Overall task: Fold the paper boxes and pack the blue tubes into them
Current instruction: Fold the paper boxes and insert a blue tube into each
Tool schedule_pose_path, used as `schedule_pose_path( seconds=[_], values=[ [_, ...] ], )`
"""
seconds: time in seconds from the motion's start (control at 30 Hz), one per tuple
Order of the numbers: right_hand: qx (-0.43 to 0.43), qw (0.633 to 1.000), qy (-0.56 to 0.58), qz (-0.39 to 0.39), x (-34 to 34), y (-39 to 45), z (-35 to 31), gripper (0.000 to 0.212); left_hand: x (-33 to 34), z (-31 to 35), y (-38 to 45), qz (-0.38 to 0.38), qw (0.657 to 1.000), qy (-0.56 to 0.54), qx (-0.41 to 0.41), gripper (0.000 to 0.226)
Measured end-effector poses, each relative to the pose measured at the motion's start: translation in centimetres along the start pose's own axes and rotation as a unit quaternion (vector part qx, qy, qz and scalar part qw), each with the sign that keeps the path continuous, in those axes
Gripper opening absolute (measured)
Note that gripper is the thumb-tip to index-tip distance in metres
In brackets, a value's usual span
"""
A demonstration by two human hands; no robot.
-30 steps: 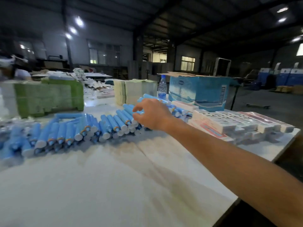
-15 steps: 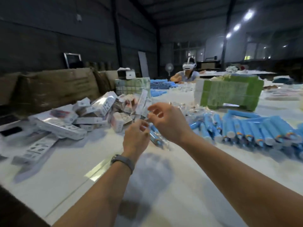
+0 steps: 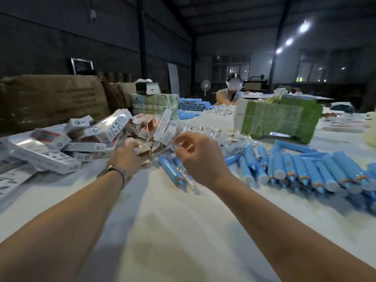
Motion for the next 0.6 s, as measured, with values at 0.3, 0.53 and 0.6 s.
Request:
schedule_pose_path(
  seconds=[0.3, 0.53, 0.6],
  values=[
    [0.181, 0.98, 0.075, -0.012, -0.9, -0.7, 3.5, 0.033, -8.4, 3.4, -8.3, 0.085, 0.866, -0.486, -0.084, 0.034],
    [0.248, 0.888, 0.382, 0.055, -4.3, -2.2, 2.8, 0.033, -8.1, 16.2, -18.3, -0.065, 0.724, -0.681, 0.085, 0.011],
    [0.237, 0.889, 0.385, 0.077, -6.9, -3.3, 3.2, 0.026, -7.5, 18.2, -19.4, -0.097, 0.736, -0.66, 0.111, 0.016]
  ],
)
Point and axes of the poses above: each hand's wrist, its own y-axis towards the middle knuckle, its own x-axis out of the palm, z = x × y, the point moved 7 cm from there along y, towards the middle knuckle, and after that the axes turned 11 degrees about y, right-handed, at the moved point
